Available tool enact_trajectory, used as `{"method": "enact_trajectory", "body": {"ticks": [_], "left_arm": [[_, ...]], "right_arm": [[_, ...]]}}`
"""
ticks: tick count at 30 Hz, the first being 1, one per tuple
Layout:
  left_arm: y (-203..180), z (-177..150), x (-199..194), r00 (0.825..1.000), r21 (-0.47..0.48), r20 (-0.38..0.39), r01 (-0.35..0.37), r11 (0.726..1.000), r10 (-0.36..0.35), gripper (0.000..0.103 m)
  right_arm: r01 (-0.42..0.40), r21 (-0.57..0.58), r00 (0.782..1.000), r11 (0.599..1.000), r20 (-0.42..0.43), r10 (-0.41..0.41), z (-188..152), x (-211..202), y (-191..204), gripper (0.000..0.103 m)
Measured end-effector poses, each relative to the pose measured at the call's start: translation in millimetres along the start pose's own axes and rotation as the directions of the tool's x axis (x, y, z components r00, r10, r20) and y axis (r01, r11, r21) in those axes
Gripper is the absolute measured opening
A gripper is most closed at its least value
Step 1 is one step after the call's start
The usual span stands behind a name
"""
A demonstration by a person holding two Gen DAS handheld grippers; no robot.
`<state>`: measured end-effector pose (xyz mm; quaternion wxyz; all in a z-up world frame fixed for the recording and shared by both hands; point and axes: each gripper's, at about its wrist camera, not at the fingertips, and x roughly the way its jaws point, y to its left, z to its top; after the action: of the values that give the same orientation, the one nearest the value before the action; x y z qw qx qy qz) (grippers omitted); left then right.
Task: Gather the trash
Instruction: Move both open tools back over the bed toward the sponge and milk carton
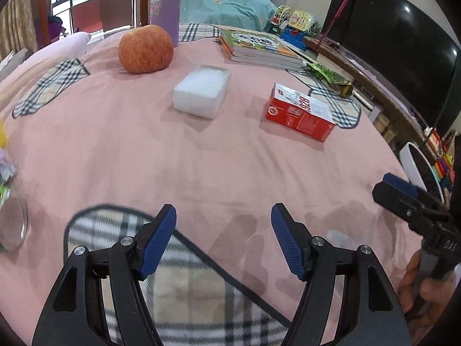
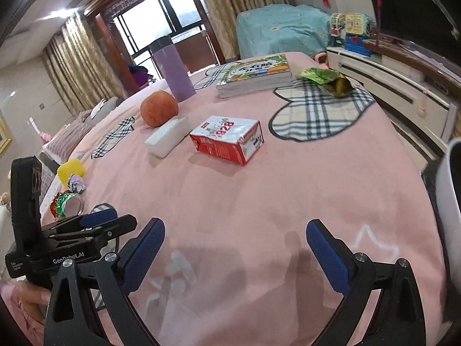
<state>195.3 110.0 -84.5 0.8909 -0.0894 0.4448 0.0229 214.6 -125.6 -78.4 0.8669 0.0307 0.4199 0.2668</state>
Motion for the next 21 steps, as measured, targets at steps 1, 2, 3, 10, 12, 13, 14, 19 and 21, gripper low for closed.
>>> {"method": "enact_trajectory", "body": {"ticks": [1, 2, 3, 10, 12, 13, 14, 19, 21], "left_arm": [[1, 3, 2, 1.0, 0.007, 0.0, -0.005, 1.0, 0.005, 0.07], [2, 7, 5, 1.0, 0.013, 0.002, -0.011, 1.0, 0.011, 0.071], [4, 10, 8, 1.0, 0.016, 0.002, -0.016, 1.0, 0.015, 0.072], [18, 35, 29, 0.999, 0.013, 0.006, -0.054, 0.998, 0.054, 0.076], [21, 43, 34, 0.998, 0.004, 0.008, -0.059, 0.998, 0.059, 0.077], [23, 48, 37, 0.998, -0.001, 0.013, -0.06, 0.998, 0.06, 0.079], [23, 52, 40, 0.998, -0.002, 0.02, -0.062, 0.998, 0.062, 0.079], [23, 70, 53, 0.997, 0.004, 0.031, -0.076, 0.997, 0.076, 0.081], [24, 76, 60, 0.997, 0.011, 0.025, -0.079, 0.997, 0.078, 0.082]], "right_arm": [[0.001, -0.006, 1.0, 1.0, -0.002, -0.001, 4, 3, -1, 0.1], [0.003, -0.014, 1.0, 1.0, -0.003, -0.003, 7, 6, -1, 0.1], [0.002, -0.02, 1.0, 1.0, -0.004, -0.002, 10, 9, -2, 0.1], [-0.03, -0.063, 0.999, 0.998, -0.035, 0.028, 28, 34, -7, 0.1], [-0.041, -0.068, 0.998, 0.997, -0.042, 0.039, 32, 39, -7, 0.1], [-0.047, -0.07, 0.998, 0.996, -0.044, 0.044, 34, 42, -7, 0.1], [-0.051, -0.074, 0.998, 0.996, -0.044, 0.048, 35, 43, -7, 0.1], [-0.065, -0.112, 0.998, 0.992, -0.032, 0.062, 49, 56, -2, 0.1], [-0.07, -0.134, 0.997, 0.989, -0.038, 0.065, 56, 64, 1, 0.1]]}}
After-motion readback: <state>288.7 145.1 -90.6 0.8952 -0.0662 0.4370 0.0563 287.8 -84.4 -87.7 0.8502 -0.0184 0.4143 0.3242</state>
